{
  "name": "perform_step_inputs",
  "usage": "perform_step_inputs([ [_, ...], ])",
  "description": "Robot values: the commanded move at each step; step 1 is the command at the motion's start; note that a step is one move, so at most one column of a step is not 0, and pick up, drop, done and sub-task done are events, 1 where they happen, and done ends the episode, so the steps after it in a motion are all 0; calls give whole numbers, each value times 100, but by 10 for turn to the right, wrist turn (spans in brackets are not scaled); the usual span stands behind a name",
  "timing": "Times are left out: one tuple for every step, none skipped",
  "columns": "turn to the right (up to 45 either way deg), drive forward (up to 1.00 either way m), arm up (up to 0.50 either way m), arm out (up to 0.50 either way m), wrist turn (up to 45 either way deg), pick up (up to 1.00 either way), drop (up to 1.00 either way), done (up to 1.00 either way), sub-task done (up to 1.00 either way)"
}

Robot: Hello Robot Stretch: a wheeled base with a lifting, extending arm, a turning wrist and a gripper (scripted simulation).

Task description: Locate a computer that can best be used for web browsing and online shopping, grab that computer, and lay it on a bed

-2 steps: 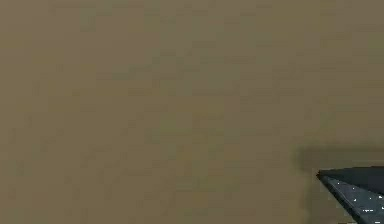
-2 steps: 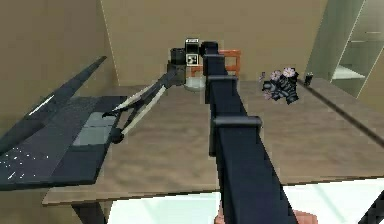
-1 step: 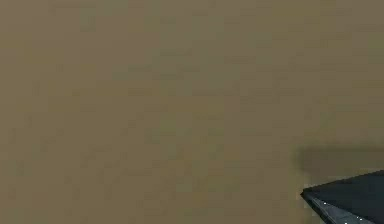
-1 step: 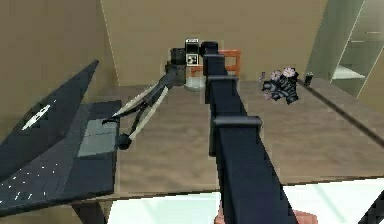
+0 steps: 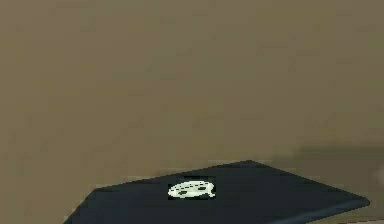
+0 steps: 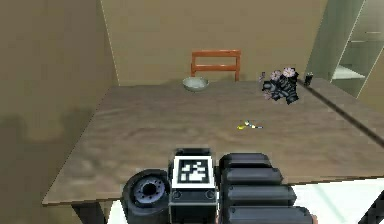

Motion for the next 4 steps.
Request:
perform_step_inputs([
  [-450,0,0,0,0,0,0,0,0],
  [-450,0,0,0,0,0,0,0,0],
  [-450,0,0,0,0,0,0,0,0],
  [-150,0,0,0,0,0,0,0,0],
])
